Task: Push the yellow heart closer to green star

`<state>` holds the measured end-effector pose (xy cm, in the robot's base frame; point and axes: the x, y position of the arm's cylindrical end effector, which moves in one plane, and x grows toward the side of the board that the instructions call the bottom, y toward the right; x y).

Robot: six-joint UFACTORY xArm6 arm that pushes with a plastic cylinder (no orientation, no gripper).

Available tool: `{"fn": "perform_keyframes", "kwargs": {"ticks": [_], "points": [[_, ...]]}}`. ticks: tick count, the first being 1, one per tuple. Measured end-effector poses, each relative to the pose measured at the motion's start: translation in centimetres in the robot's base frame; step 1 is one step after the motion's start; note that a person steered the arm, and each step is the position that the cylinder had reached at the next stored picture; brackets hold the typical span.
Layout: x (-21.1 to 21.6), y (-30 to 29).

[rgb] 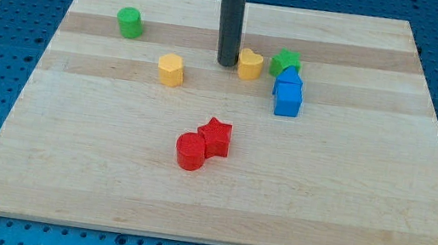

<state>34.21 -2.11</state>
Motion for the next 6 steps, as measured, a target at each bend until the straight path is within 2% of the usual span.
{"fn": "perform_keyframes", "kwargs": {"ticks": [3,6], "points": [[3.0,-0.5],[3.0,1.7]]}}
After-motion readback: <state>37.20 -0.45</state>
